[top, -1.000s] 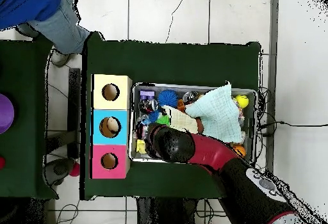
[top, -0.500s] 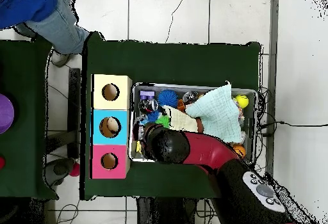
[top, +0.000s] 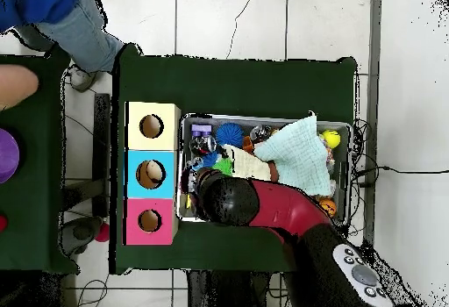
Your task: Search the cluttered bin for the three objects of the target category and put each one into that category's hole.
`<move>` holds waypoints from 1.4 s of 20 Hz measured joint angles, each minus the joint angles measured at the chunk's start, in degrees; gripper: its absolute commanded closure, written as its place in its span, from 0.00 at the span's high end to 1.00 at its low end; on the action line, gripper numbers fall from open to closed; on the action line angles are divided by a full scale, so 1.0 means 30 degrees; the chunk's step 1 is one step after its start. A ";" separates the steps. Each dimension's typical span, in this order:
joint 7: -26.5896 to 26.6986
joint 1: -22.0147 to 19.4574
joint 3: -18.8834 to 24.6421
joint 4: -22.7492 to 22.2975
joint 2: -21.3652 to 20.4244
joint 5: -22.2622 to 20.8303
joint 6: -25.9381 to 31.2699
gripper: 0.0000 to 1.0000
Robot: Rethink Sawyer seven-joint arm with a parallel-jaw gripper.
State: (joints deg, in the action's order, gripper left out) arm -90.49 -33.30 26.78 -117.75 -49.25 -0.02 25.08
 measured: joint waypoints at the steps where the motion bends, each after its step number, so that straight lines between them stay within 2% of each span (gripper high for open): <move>1: 0.0000 0.0071 -0.0022 -0.0003 -0.0147 0.0102 0.0118 0.00; 6: 0.0000 0.0298 -0.0028 -0.0008 -0.0786 0.0851 0.0737 0.00; 15: 0.0000 0.0371 -0.0006 -0.0268 -0.1048 0.3811 0.0930 0.00; 18: 0.0000 0.0353 0.0107 -0.0795 -0.1018 0.5076 0.0926 0.00; 23: 0.0000 0.0102 0.0556 -0.1659 -0.0819 0.6353 0.0733 0.00; 28: 0.0000 -0.0467 0.1655 -0.2895 -0.0026 0.7249 -0.0840 0.00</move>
State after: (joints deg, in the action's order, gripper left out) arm -90.49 -34.70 31.75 -126.43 -49.33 21.73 22.56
